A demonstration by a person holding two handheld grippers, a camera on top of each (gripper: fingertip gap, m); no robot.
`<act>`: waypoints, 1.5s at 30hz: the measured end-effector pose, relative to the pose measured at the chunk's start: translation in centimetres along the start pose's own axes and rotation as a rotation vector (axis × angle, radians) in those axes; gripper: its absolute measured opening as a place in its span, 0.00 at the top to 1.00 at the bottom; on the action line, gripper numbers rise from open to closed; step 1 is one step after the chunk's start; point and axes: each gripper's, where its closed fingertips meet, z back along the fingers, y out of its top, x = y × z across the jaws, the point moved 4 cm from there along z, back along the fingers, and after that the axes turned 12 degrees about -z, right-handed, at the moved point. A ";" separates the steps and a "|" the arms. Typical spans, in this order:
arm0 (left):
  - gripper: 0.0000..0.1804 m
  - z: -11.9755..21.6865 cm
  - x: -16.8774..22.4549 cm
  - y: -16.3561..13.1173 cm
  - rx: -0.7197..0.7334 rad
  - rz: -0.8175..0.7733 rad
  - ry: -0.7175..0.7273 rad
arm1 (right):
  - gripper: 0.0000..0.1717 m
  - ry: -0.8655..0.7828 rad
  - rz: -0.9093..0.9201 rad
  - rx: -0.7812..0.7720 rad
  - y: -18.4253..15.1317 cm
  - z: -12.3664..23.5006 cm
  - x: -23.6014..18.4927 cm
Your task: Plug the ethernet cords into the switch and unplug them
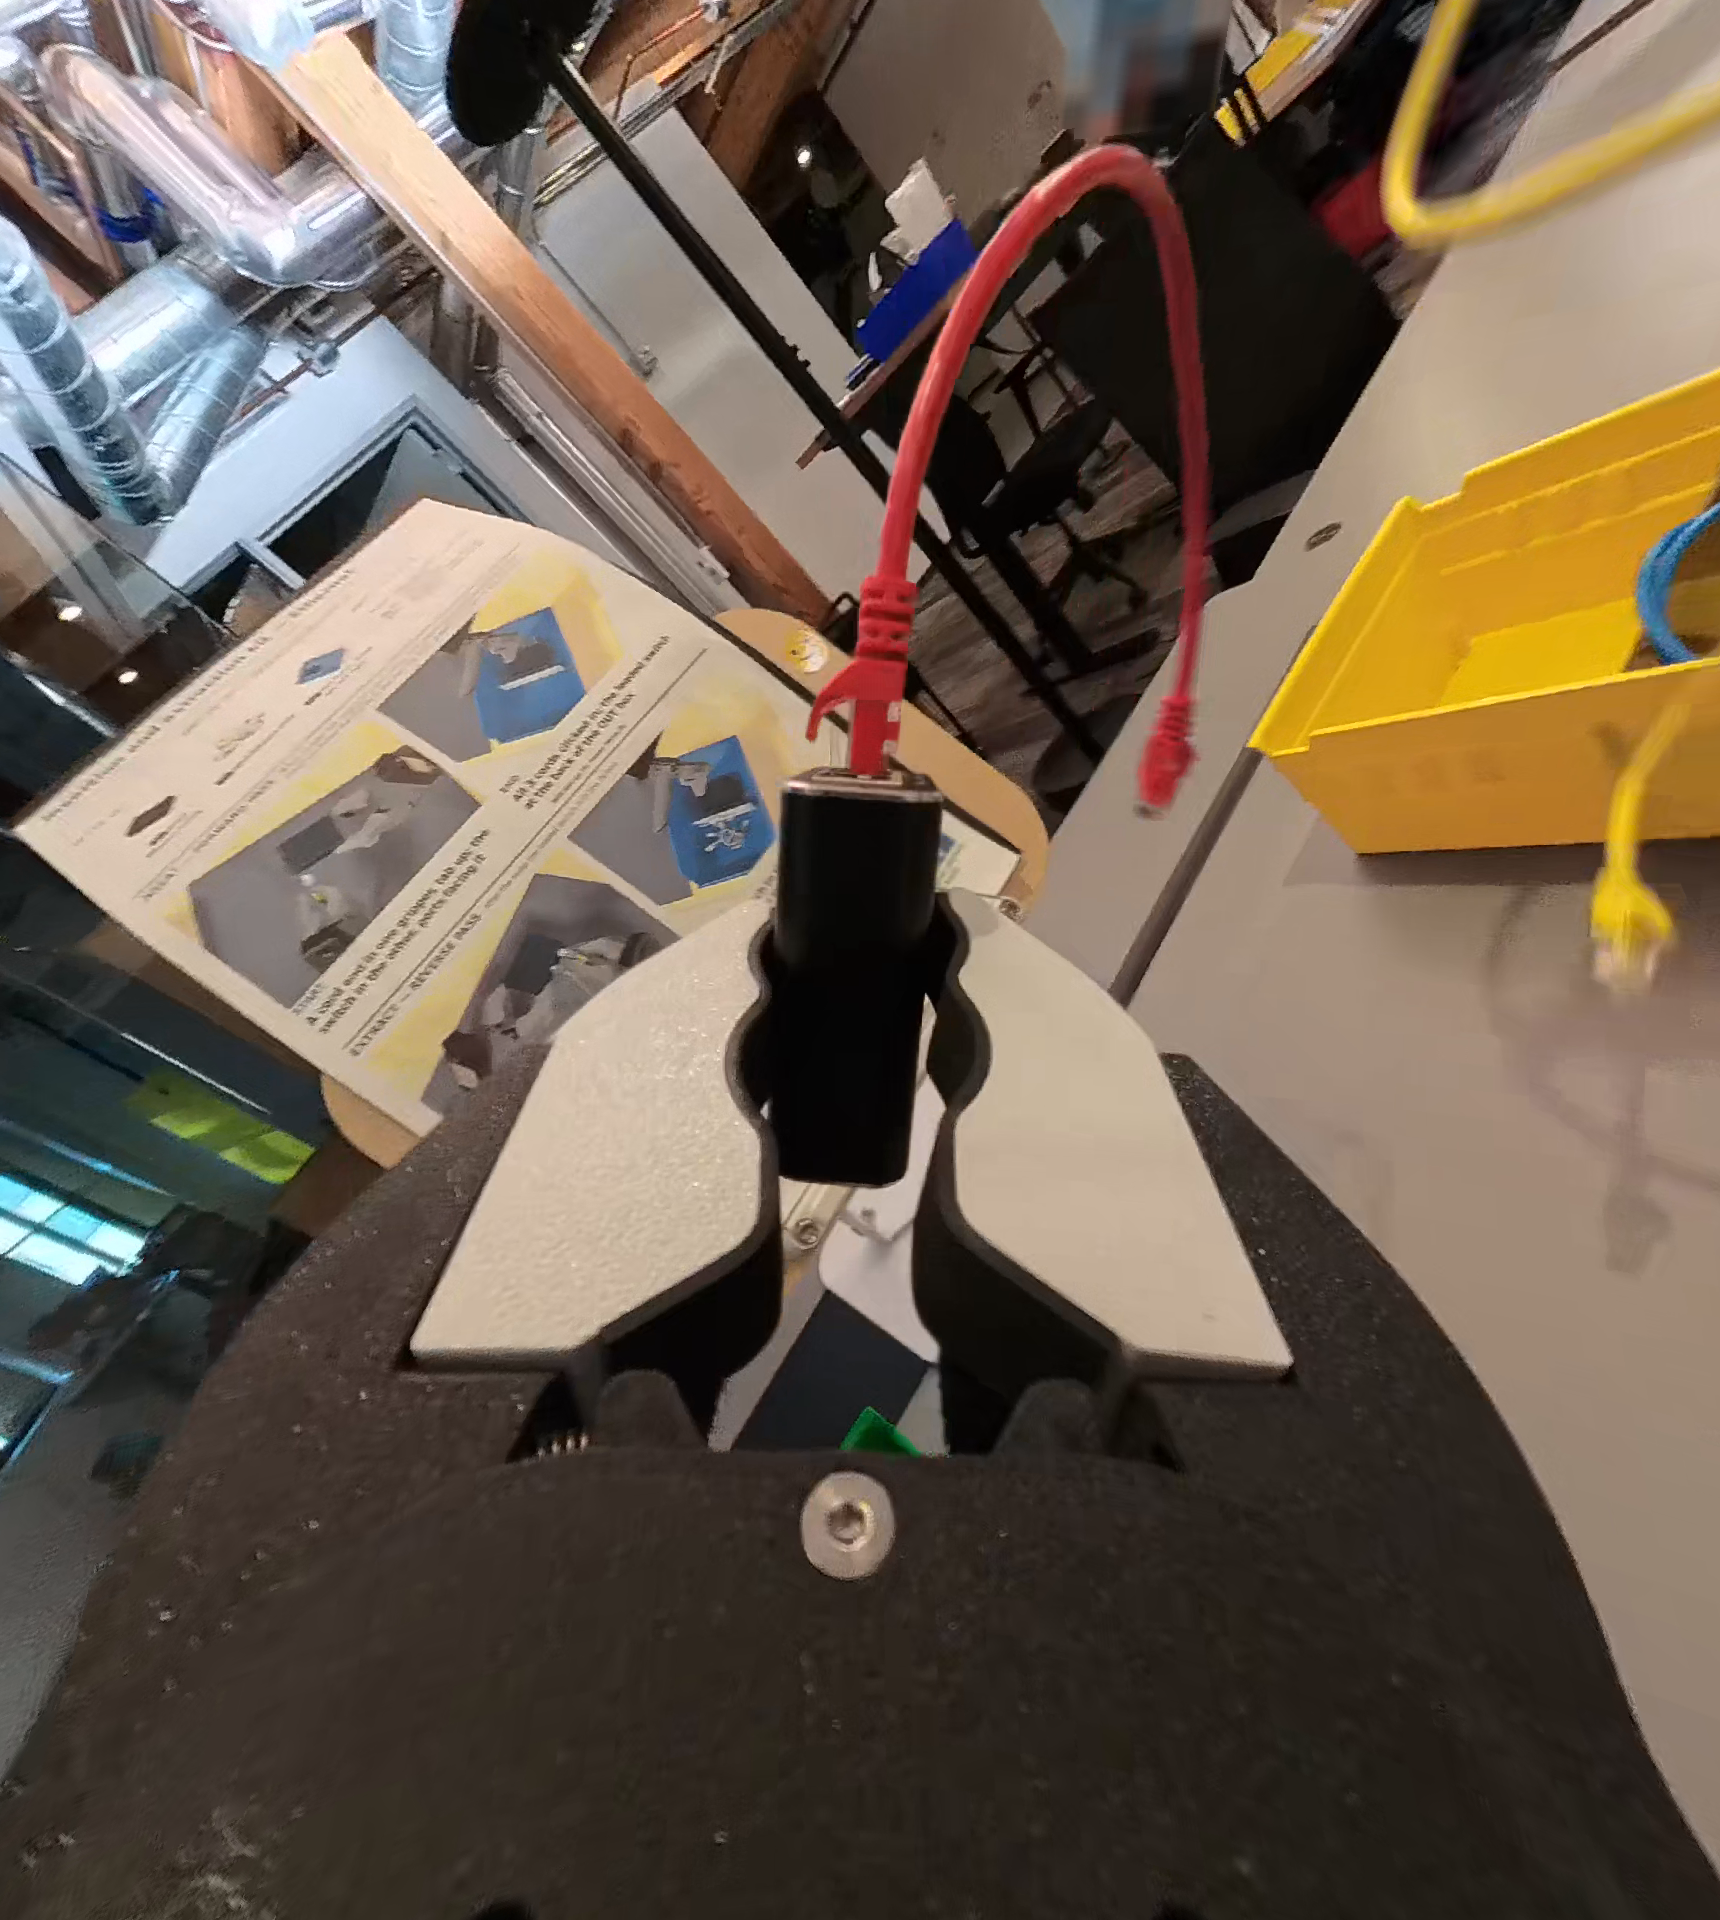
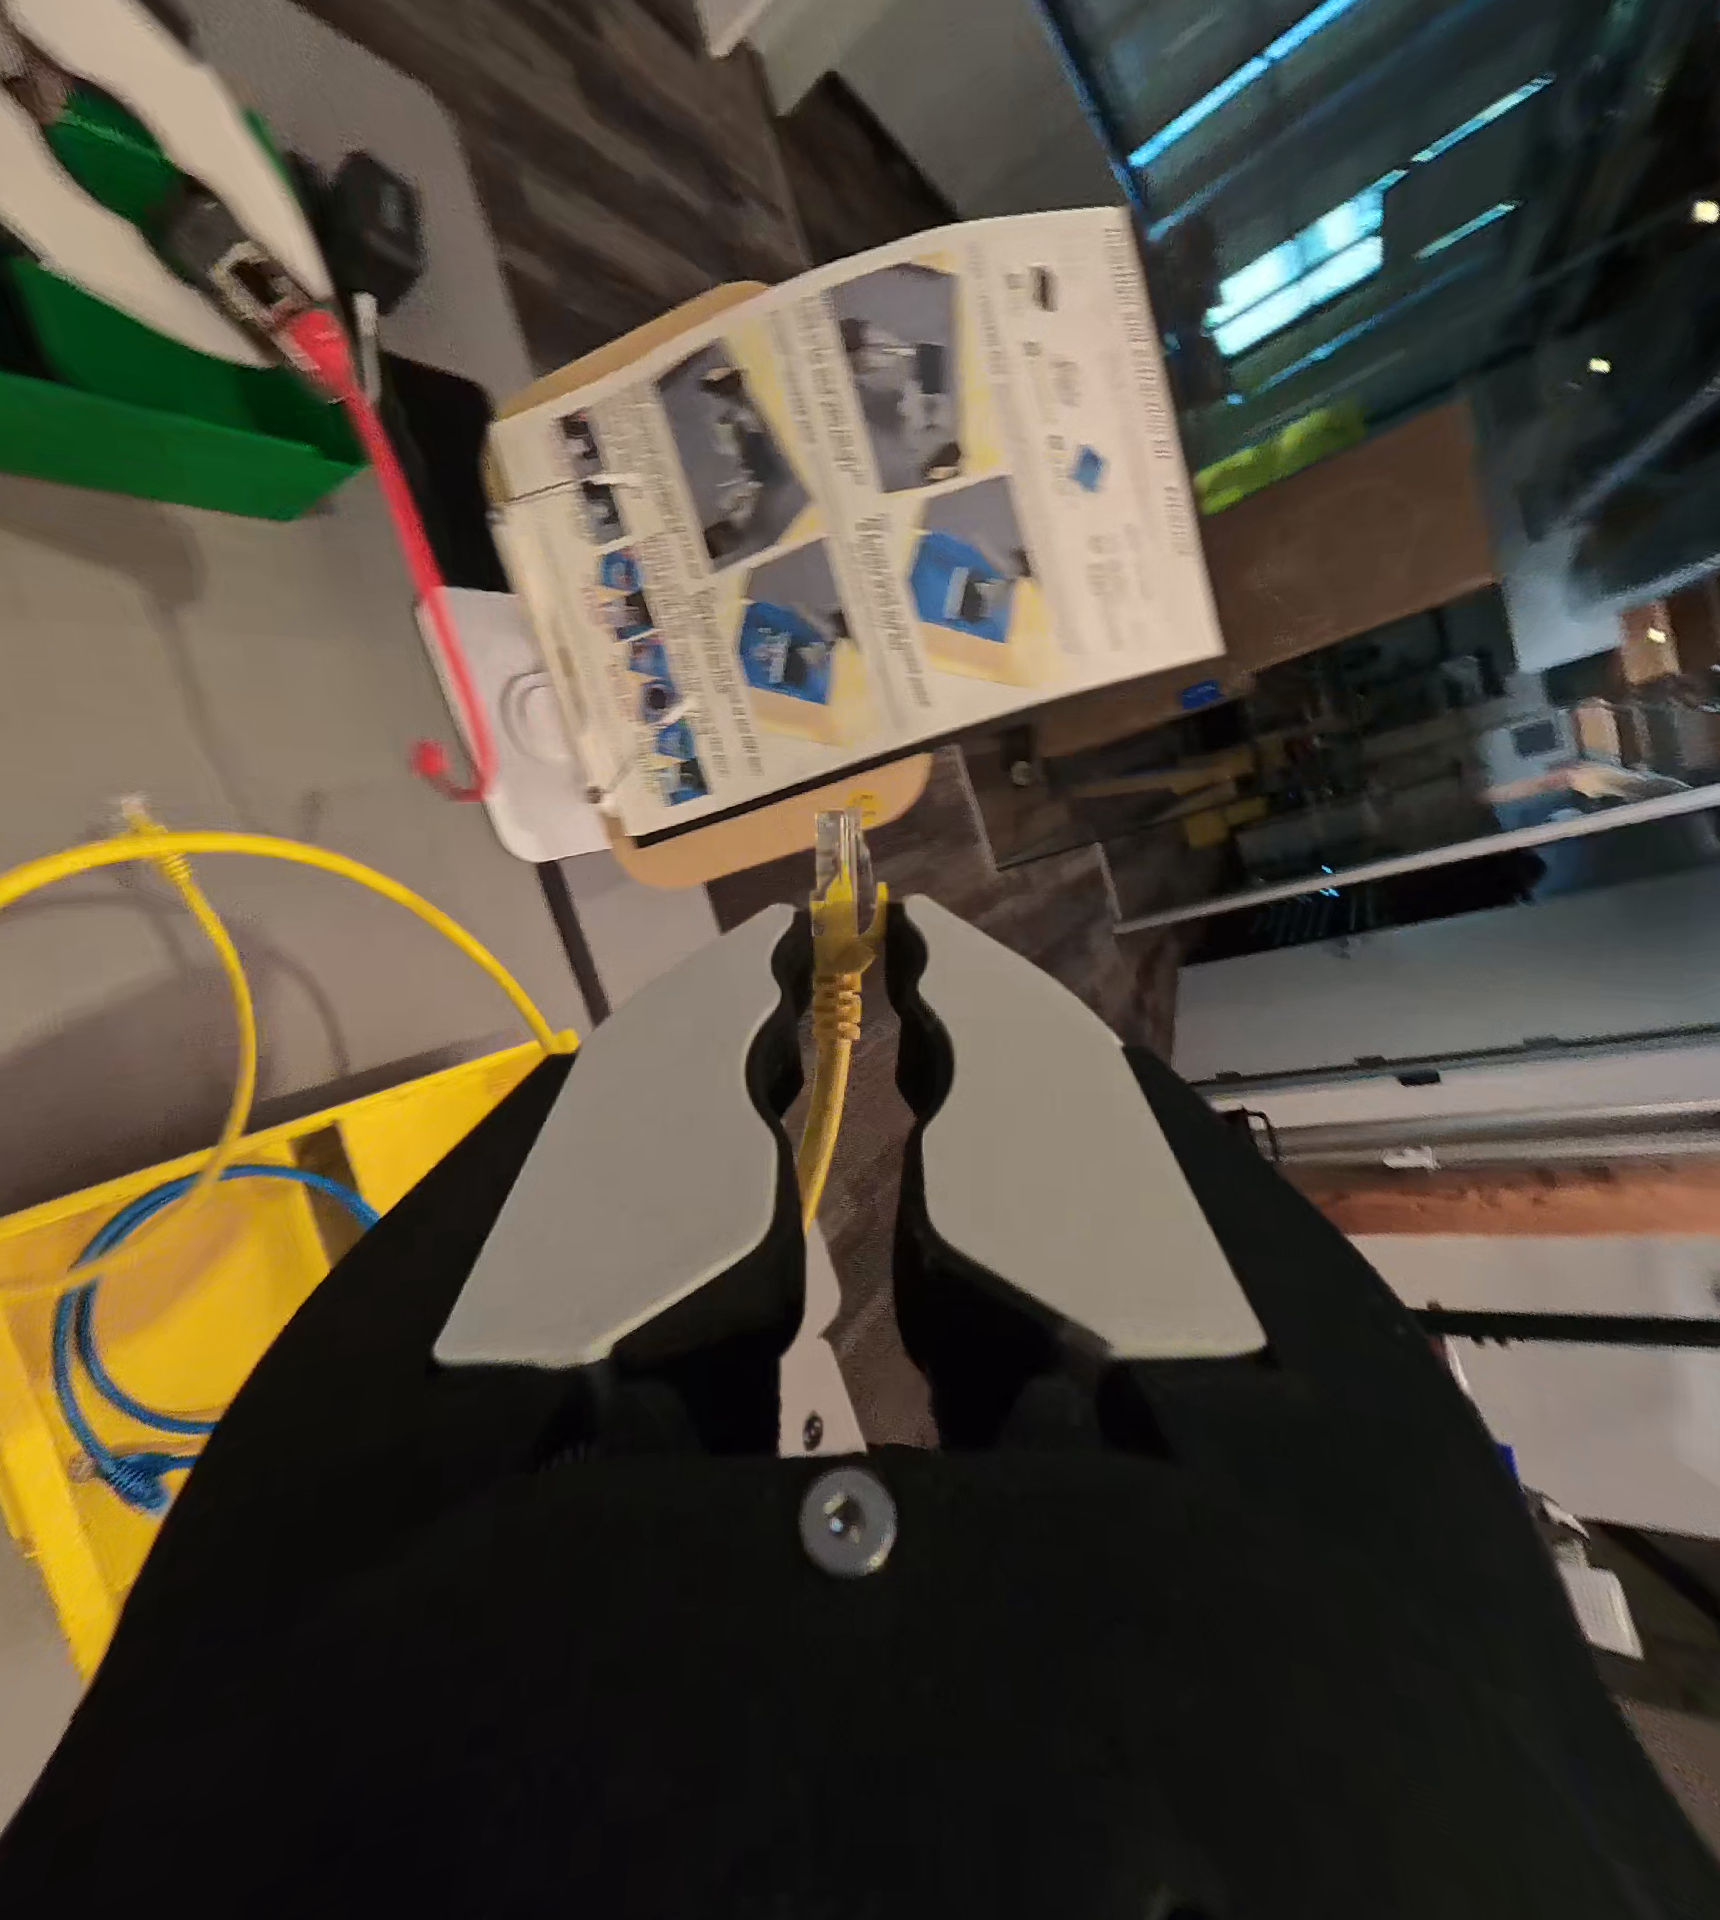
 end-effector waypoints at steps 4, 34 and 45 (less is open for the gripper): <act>0.86 -0.2 0.8 0.4 0.009 0.009 -0.048 | 0.91 -0.061 -0.065 -0.013 0.0 2.2 3.2; 0.86 -1.1 2.3 1.1 -0.016 -0.035 -0.102 | 0.91 -0.099 -0.103 0.043 -18.6 -5.9 -1.9; 0.86 -1.3 3.1 1.5 -0.015 -0.049 -0.127 | 0.92 0.208 -0.352 -0.014 -28.4 -8.2 -14.3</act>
